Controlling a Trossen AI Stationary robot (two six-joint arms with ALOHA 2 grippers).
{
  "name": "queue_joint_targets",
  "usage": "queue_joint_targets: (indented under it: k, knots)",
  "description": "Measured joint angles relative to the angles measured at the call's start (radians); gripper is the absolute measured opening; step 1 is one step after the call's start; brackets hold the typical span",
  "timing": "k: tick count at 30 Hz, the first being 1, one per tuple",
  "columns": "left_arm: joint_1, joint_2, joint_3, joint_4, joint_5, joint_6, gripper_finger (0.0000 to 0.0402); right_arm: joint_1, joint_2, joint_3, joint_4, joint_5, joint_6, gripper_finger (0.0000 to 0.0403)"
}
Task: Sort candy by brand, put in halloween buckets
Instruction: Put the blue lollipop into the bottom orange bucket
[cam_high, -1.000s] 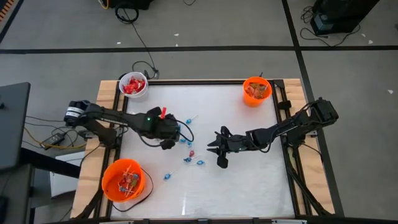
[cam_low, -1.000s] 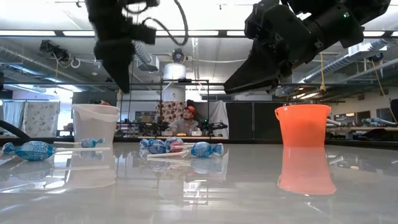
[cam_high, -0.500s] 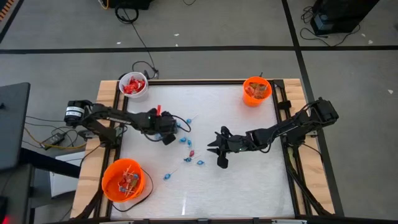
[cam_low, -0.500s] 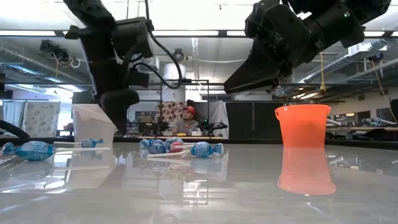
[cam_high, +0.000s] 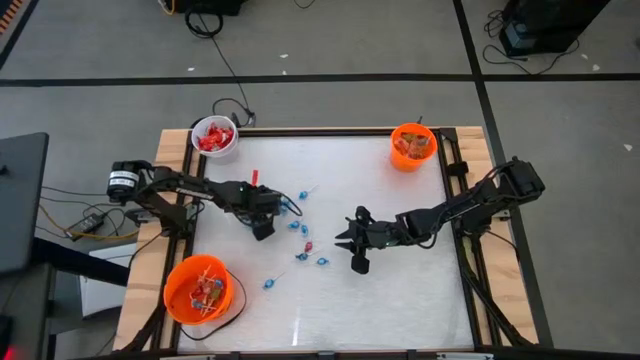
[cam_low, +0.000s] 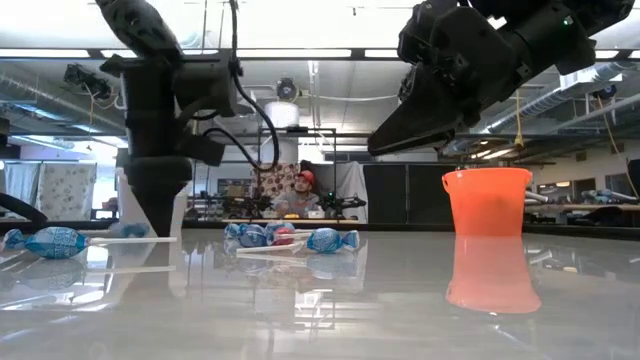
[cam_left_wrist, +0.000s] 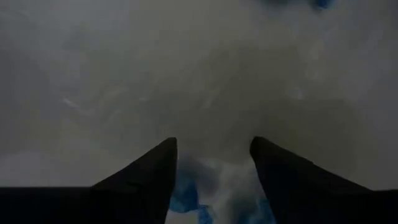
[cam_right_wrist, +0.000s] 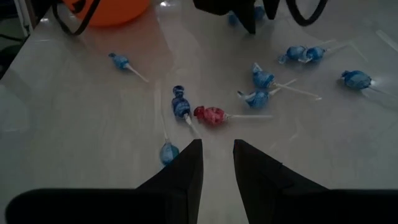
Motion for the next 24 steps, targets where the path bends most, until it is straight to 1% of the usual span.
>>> queue_joint_targets:
  k: [2,4,7,13,17,22,24]
  knots:
    - [-0.002,-0.003,-0.014,0.009,0.021,0.058,0.0236,0.001,0.000,0.000,-0.001,0.001,0.000,0.0103]
    - [-0.012,-0.003,-0.021,0.012,0.008,0.112,0.0246,0.001,0.000,0.000,-0.001,0.001,0.000,0.0103]
    - [-0.013,-0.001,-0.012,0.002,-0.013,0.131,0.0249,0.001,0.000,0.000,-0.001,0.002,0.000,0.0103]
    - [-0.015,0.004,0.064,-0.104,-0.045,-0.015,0.0242,0.001,0.000,0.000,-0.001,0.002,0.007,0.0103]
    - [-0.019,0.004,0.105,-0.212,-0.125,-0.083,0.0239,0.001,0.000,0.000,-0.001,0.003,0.008,0.0103]
    - [-0.022,0.003,0.110,-0.298,-0.132,-0.177,0.0239,0.001,0.000,0.000,-0.002,0.002,0.032,0.0103]
    - [-0.022,0.003,0.104,-0.299,-0.156,-0.226,0.0239,0.007,0.000,0.000,-0.001,-0.001,0.031,0.0103]
